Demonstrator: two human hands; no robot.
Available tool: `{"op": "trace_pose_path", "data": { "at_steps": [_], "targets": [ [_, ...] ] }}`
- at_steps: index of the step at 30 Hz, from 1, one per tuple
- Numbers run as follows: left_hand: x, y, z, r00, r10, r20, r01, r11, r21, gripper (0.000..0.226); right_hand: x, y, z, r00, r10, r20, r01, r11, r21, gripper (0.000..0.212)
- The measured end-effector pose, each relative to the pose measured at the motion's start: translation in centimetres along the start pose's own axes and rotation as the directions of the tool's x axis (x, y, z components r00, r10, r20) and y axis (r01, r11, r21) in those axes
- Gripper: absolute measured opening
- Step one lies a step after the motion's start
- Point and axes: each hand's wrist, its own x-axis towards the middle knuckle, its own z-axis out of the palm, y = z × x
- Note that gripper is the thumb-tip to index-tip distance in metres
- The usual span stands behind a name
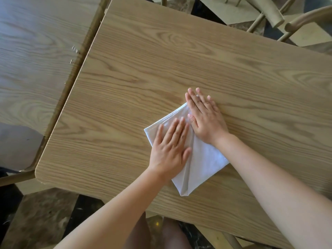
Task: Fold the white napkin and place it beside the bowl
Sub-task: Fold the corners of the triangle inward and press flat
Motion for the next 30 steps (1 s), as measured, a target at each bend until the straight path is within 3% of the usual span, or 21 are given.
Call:
{"op": "trace_pose_path", "data": {
  "at_steps": [5,11,16,21,28,30],
  "targets": [
    [-5.6,1.2,0.3,0.972,0.217,0.09,-0.219,0.976,0.01,0.06,0.0,0.1,0.0,1.0,0.001,-0.006,-0.001,1.0,-0.013,0.058],
    [-10.1,1.8,-0.3,0.951,0.277,0.137,-0.273,0.961,-0.044,0.068,-0.1,0.0,0.0,1.0,-0.005,-0.014,0.005,1.0,-0.014,0.057],
    [-3.3,0.7,-1.5,0.995,0.021,-0.1,-0.024,0.999,-0.031,0.061,-0.1,-0.1,0.1,1.0,0.0,-0.029,0.0,1.0,-0.022,0.059],
    [2.2,-1.7,-0.9,0.985,-0.171,0.013,0.17,0.984,0.047,0.073,-0.1,0.0,0.1,0.999,-0.008,-0.036,0.008,1.0,-0.016,0.059],
    [-0.9,-4.2,-2.1,0.981,-0.191,0.023,0.189,0.979,0.074,0.077,-0.2,-0.2,-0.5,1.0,-0.007,-0.023,0.008,1.0,0.011,0.061],
    [-0.4,-4.1,-2.7,0.978,-0.208,0.008,0.207,0.977,0.046,0.075,-1.0,-0.1,-0.9,0.986,0.125,-0.112,-0.11,0.985,0.13,0.063]
  ]
}}
